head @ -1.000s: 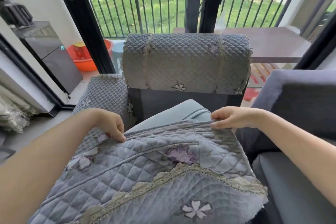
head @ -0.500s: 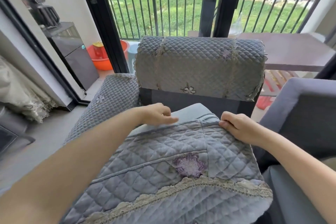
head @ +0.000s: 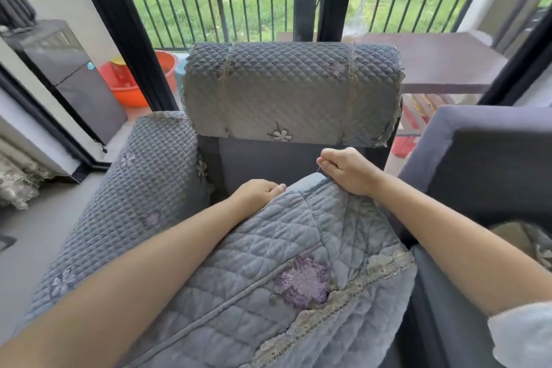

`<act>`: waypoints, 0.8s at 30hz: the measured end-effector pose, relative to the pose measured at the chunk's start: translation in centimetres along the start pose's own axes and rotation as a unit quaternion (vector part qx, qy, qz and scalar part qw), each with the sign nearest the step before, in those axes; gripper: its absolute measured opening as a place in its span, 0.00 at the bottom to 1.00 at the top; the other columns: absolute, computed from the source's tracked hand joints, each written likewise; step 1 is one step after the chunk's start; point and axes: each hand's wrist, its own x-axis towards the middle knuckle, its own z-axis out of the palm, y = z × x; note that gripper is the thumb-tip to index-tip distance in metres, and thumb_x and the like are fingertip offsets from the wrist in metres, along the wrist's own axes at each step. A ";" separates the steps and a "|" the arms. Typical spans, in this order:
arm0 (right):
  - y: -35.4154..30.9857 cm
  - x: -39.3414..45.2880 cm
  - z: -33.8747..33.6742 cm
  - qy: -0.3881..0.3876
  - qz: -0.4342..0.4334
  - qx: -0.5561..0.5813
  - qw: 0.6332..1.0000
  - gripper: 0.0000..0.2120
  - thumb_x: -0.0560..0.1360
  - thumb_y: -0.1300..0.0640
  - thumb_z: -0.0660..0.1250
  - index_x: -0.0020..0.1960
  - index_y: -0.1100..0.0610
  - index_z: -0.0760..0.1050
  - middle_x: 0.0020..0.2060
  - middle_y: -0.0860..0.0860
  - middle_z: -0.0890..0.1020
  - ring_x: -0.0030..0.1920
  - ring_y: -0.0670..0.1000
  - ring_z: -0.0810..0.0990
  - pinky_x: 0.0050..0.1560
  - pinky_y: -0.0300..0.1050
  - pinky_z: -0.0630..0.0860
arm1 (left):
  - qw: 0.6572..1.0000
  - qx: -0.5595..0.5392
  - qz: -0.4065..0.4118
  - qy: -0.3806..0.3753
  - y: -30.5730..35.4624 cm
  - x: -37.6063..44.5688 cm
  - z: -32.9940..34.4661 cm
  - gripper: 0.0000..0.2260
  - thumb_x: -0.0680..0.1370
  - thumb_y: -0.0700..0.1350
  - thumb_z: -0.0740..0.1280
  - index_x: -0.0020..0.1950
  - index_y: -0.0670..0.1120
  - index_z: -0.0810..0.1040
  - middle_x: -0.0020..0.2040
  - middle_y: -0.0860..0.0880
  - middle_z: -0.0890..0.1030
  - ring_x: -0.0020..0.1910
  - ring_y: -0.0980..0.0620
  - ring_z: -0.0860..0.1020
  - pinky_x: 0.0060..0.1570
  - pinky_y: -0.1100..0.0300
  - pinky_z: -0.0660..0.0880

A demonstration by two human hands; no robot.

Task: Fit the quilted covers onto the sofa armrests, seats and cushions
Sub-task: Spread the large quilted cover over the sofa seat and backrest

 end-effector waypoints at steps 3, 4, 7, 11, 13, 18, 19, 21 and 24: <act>-0.5 1.5 0.6 -0.025 -0.021 -0.001 0.999 0.20 0.80 0.59 0.56 0.31 0.52 0.55 0.25 0.48 0.64 0.29 0.50 0.61 0.33 0.40 0.58 | 0.988 -0.143 -0.024 -0.047 -0.3 0.0 -0.1 0.13 0.80 0.39 0.57 0.56 0.33 0.76 0.36 0.50 0.80 0.39 0.62 0.75 0.35 0.70 0.67; -0.8 2.2 0.8 -0.034 -0.028 -0.005 0.999 0.19 0.80 0.59 0.56 0.32 0.51 0.55 0.25 0.48 0.64 0.30 0.51 0.61 0.34 0.40 0.58 | 0.983 -0.165 -0.040 -0.065 -0.4 0.0 -0.1 0.11 0.80 0.34 0.56 0.52 0.32 0.77 0.25 0.56 0.78 0.29 0.68 0.73 0.30 0.74 0.64; -1.4 4.5 1.8 -0.073 -0.031 -0.024 0.997 0.13 0.80 0.58 0.54 0.37 0.57 0.59 0.27 0.48 0.65 0.33 0.54 0.65 0.36 0.42 0.60 | 0.970 -0.215 -0.081 -0.081 -1.0 0.5 0.0 0.22 0.79 0.28 0.52 0.31 0.46 0.73 0.12 0.59 0.68 0.17 0.69 0.69 0.26 0.75 0.64; -0.2 6.1 3.1 -0.116 0.008 -0.008 0.993 0.12 0.80 0.58 0.53 0.38 0.58 0.62 0.29 0.49 0.67 0.37 0.53 0.67 0.37 0.42 0.59 | 0.958 -0.239 -0.110 -0.112 -1.9 0.7 -0.3 0.16 0.80 0.31 0.53 0.35 0.34 0.72 0.35 0.51 0.76 0.27 0.66 0.73 0.30 0.74 0.65; 0.8 6.6 3.2 -0.116 0.054 0.049 0.991 0.10 0.80 0.60 0.54 0.40 0.59 0.66 0.31 0.48 0.69 0.37 0.51 0.68 0.36 0.38 0.62 | 0.951 -0.261 -0.120 -0.118 -2.5 0.4 -1.1 0.20 0.82 0.42 0.53 0.33 0.38 0.73 0.39 0.47 0.76 0.35 0.57 0.74 0.34 0.71 0.67; 0.5 8.6 4.1 -0.153 0.113 0.090 0.978 0.12 0.79 0.59 0.57 0.39 0.60 0.71 0.30 0.46 0.69 0.31 0.42 0.66 0.33 0.27 0.64 | 0.953 -0.257 -0.104 -0.125 -3.0 -2.2 -4.5 0.19 0.79 0.54 0.56 0.42 0.43 0.78 0.39 0.47 0.81 0.33 0.54 0.78 0.35 0.65 0.75; 0.3 9.1 4.2 -0.161 0.121 0.090 0.975 0.13 0.79 0.58 0.57 0.37 0.59 0.70 0.29 0.47 0.69 0.31 0.42 0.66 0.32 0.26 0.64 | 0.983 -0.142 -0.096 -0.073 -3.0 -2.5 -4.9 0.15 0.79 0.52 0.59 0.46 0.42 0.78 0.44 0.46 0.81 0.39 0.53 0.77 0.39 0.63 0.73; 0.1 10.0 4.6 -0.163 0.136 0.091 0.973 0.15 0.79 0.55 0.57 0.35 0.57 0.70 0.30 0.46 0.70 0.32 0.43 0.67 0.32 0.26 0.64 | 0.998 0.012 -0.056 0.014 -4.1 -2.1 -5.0 0.14 0.79 0.49 0.59 0.49 0.40 0.77 0.45 0.46 0.79 0.44 0.50 0.75 0.39 0.64 0.69; 0.1 10.6 4.9 -0.161 0.144 0.116 0.969 0.15 0.80 0.51 0.54 0.44 0.59 0.73 0.35 0.47 0.73 0.40 0.47 0.72 0.40 0.32 0.66 | 0.997 0.015 -0.037 0.062 -5.8 -1.5 -4.7 0.14 0.80 0.47 0.58 0.48 0.37 0.75 0.37 0.49 0.74 0.41 0.50 0.73 0.35 0.68 0.64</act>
